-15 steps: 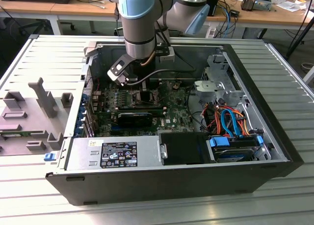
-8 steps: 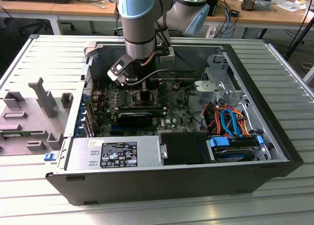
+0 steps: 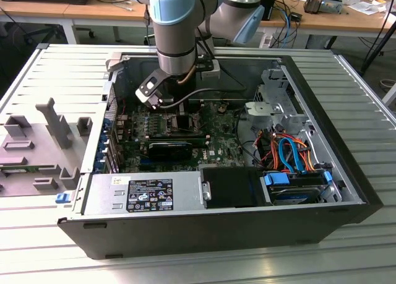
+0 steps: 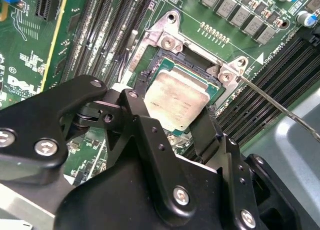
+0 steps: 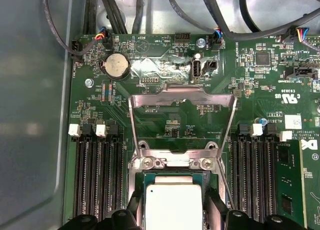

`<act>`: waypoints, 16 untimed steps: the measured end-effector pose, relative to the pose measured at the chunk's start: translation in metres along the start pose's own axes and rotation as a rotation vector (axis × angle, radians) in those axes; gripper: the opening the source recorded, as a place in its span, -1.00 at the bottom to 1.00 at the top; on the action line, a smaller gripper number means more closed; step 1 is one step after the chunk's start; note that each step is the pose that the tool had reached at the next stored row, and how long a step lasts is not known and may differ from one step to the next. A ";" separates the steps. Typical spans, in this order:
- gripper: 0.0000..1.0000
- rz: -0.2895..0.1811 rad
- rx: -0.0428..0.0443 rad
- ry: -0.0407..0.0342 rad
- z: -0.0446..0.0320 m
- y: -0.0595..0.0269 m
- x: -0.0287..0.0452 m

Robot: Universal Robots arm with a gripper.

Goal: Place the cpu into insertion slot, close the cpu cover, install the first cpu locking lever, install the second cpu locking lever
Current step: 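Place the cpu into insertion slot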

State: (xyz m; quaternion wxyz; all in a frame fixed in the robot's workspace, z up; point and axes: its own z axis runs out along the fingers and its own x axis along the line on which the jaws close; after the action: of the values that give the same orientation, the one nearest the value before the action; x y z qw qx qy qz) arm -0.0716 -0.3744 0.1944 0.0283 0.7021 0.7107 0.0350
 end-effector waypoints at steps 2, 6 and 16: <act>0.23 0.000 0.0000 -0.0001 0.0000 0.0000 -0.0007; 0.23 0.000 -0.0001 -0.0001 0.0000 0.0000 -0.0015; 0.23 0.001 0.0000 -0.0004 -0.0100 0.0009 -0.0011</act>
State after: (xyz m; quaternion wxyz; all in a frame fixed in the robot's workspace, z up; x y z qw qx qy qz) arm -0.0716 -0.3756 0.2044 0.0284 0.7023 0.7105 0.0349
